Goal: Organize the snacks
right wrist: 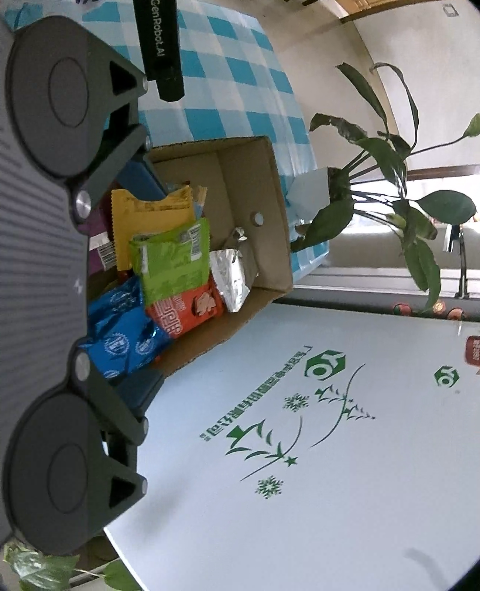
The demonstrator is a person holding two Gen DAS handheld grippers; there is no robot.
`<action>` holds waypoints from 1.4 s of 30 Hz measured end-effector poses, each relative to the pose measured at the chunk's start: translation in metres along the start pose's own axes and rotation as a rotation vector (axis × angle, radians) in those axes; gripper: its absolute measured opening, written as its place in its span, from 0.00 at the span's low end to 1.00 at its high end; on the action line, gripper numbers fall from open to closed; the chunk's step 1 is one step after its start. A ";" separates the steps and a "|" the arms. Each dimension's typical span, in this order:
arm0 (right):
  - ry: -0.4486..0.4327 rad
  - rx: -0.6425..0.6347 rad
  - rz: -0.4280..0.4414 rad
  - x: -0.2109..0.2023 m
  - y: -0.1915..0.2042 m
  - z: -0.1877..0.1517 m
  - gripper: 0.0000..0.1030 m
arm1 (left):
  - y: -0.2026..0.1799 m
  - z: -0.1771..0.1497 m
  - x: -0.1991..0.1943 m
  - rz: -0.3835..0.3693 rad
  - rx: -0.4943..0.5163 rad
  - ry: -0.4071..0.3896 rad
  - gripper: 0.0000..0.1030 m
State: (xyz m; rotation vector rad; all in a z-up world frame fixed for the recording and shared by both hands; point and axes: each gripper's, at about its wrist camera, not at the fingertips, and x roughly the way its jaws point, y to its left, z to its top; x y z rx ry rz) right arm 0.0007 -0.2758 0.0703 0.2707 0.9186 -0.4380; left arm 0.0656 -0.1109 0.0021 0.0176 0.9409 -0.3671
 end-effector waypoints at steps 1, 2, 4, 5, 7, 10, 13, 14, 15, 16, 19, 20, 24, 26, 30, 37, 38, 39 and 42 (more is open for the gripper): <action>0.004 0.005 -0.004 0.000 0.000 0.000 0.97 | -0.003 0.000 -0.002 0.014 0.016 -0.012 0.83; 0.009 0.007 -0.008 -0.001 0.000 0.000 0.97 | -0.006 -0.001 -0.005 0.025 0.033 -0.025 0.86; 0.016 0.003 -0.015 -0.002 0.000 -0.001 0.97 | -0.011 -0.002 -0.009 0.043 0.057 -0.044 0.89; 0.021 0.000 -0.021 -0.003 0.000 -0.002 0.97 | -0.013 -0.003 -0.010 0.056 0.069 -0.054 0.89; 0.020 0.002 -0.025 -0.005 0.000 -0.003 0.97 | -0.016 -0.006 -0.012 0.087 0.091 -0.064 0.91; 0.038 0.005 -0.023 -0.004 0.001 -0.008 0.97 | -0.020 -0.012 -0.012 0.123 0.106 -0.059 0.94; 0.037 -0.021 -0.035 -0.003 0.004 -0.012 0.97 | -0.021 -0.015 -0.010 0.119 0.099 -0.037 0.96; 0.037 -0.032 -0.037 -0.002 0.005 -0.012 0.97 | -0.022 -0.017 -0.010 0.115 0.096 -0.030 0.96; 0.040 -0.040 -0.038 -0.001 0.006 -0.011 0.97 | -0.024 -0.018 -0.010 0.112 0.092 -0.025 0.96; 0.040 -0.041 -0.041 -0.001 0.005 -0.011 0.97 | -0.024 -0.019 -0.010 0.119 0.089 -0.025 0.97; 0.040 -0.040 -0.030 0.000 0.002 -0.010 0.97 | -0.028 -0.021 -0.010 0.144 0.092 -0.031 0.98; 0.042 -0.042 -0.026 0.001 0.002 -0.009 0.97 | -0.029 -0.020 -0.010 0.152 0.093 -0.029 0.98; 0.031 -0.058 -0.022 0.001 0.002 -0.007 0.97 | -0.028 -0.019 -0.011 0.156 0.077 -0.040 0.98; 0.029 -0.056 -0.015 0.001 0.001 -0.007 0.97 | -0.027 -0.018 -0.012 0.162 0.067 -0.051 0.98; 0.026 -0.053 -0.009 0.002 0.000 -0.006 0.97 | -0.028 -0.017 -0.013 0.185 0.078 -0.070 0.99; 0.027 -0.052 -0.009 0.003 0.000 -0.005 0.97 | -0.034 -0.018 -0.012 0.195 0.125 -0.065 0.99; 0.027 -0.051 -0.009 0.003 0.000 -0.005 0.97 | -0.035 -0.018 -0.012 0.193 0.128 -0.064 0.99; 0.028 -0.051 -0.010 0.004 -0.001 -0.005 0.97 | -0.035 -0.019 -0.012 0.193 0.128 -0.065 0.99; 0.029 -0.053 -0.011 0.004 -0.001 -0.005 0.97 | -0.036 -0.019 -0.009 0.189 0.137 -0.046 0.99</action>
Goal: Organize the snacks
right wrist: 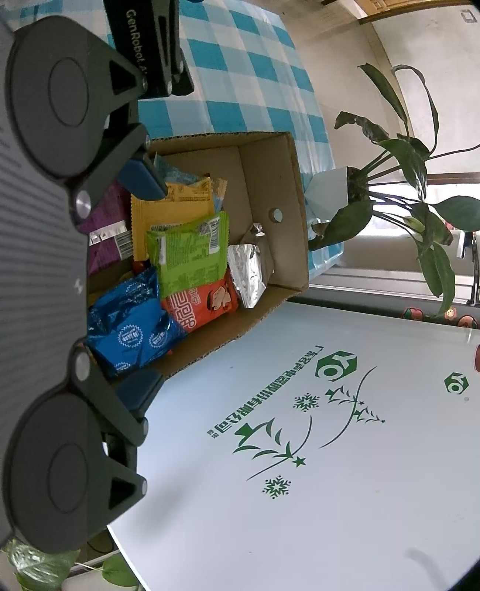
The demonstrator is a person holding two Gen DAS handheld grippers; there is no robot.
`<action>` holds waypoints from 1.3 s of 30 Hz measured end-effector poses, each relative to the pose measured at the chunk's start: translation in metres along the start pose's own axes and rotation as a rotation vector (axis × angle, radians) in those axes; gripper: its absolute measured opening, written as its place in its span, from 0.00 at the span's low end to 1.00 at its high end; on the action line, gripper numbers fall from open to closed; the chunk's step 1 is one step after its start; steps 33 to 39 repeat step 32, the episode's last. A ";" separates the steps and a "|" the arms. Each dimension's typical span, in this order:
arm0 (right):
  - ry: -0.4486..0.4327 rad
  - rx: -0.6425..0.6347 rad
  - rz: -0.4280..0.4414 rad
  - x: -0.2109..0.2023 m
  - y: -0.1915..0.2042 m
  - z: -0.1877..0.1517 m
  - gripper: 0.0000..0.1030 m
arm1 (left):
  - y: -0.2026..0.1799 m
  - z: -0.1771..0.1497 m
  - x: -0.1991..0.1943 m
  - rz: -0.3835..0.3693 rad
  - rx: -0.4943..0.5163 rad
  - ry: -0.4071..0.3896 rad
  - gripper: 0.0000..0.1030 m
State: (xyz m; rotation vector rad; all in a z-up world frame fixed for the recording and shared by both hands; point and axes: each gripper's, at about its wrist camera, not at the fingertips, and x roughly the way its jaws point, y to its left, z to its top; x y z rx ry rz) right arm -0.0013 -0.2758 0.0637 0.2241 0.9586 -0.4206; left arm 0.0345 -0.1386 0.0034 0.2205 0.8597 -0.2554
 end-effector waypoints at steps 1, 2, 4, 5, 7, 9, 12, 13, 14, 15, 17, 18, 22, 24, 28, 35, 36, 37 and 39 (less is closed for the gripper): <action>-0.001 0.000 -0.001 0.000 0.000 0.000 0.97 | 0.000 0.000 0.001 -0.006 -0.002 0.012 0.99; -0.001 0.001 0.000 0.000 0.000 0.000 0.97 | 0.001 0.000 0.002 -0.008 -0.004 0.017 0.99; -0.001 0.000 0.002 0.001 0.000 0.000 0.97 | 0.000 -0.001 0.004 -0.006 0.000 0.024 0.99; -0.001 0.000 0.001 0.001 0.000 0.000 0.97 | 0.000 -0.001 0.005 -0.009 0.002 0.029 0.99; -0.001 0.000 -0.001 0.000 0.000 0.000 0.97 | 0.000 -0.001 0.006 -0.021 -0.003 0.038 0.99; 0.000 0.003 0.003 0.000 0.000 0.000 0.97 | 0.000 -0.001 0.006 -0.020 -0.001 0.037 0.99; -0.003 0.000 0.003 0.000 0.001 0.000 0.97 | 0.000 -0.001 0.005 -0.019 -0.002 0.035 0.99; -0.003 0.001 0.004 0.000 0.001 0.000 0.97 | 0.000 0.000 0.006 -0.020 -0.003 0.036 0.99; -0.003 0.002 0.005 0.000 0.001 0.000 0.97 | 0.000 0.000 0.006 -0.021 -0.002 0.035 0.99; -0.003 0.002 0.005 0.000 0.001 0.000 0.97 | 0.000 0.000 0.005 -0.021 -0.002 0.033 0.99; -0.003 0.001 0.005 0.000 0.001 0.000 0.97 | 0.001 0.000 0.004 -0.020 -0.004 0.027 0.98; -0.002 -0.001 0.005 0.000 0.001 0.000 0.97 | 0.001 0.000 0.004 -0.021 -0.004 0.026 0.98; -0.004 -0.001 0.004 -0.001 0.001 -0.001 0.97 | 0.001 0.000 0.004 -0.023 -0.004 0.026 0.98; -0.003 -0.001 0.005 0.000 0.001 -0.001 0.97 | 0.001 0.000 0.004 -0.023 -0.003 0.025 0.98; -0.003 0.000 0.006 0.000 0.001 -0.001 0.97 | 0.001 0.000 0.003 -0.025 -0.001 0.019 0.98; -0.002 0.004 0.010 0.000 0.001 -0.001 0.97 | 0.001 -0.001 0.002 -0.024 0.000 0.013 0.98; -0.002 0.004 0.010 0.000 0.001 -0.001 0.97 | 0.001 -0.001 0.002 -0.024 0.000 0.013 0.98; -0.002 0.004 0.010 0.000 0.001 -0.001 0.97 | 0.001 -0.001 0.002 -0.024 0.000 0.013 0.98; -0.002 0.004 0.010 0.000 0.001 -0.001 0.97 | 0.001 -0.001 0.002 -0.024 0.000 0.013 0.98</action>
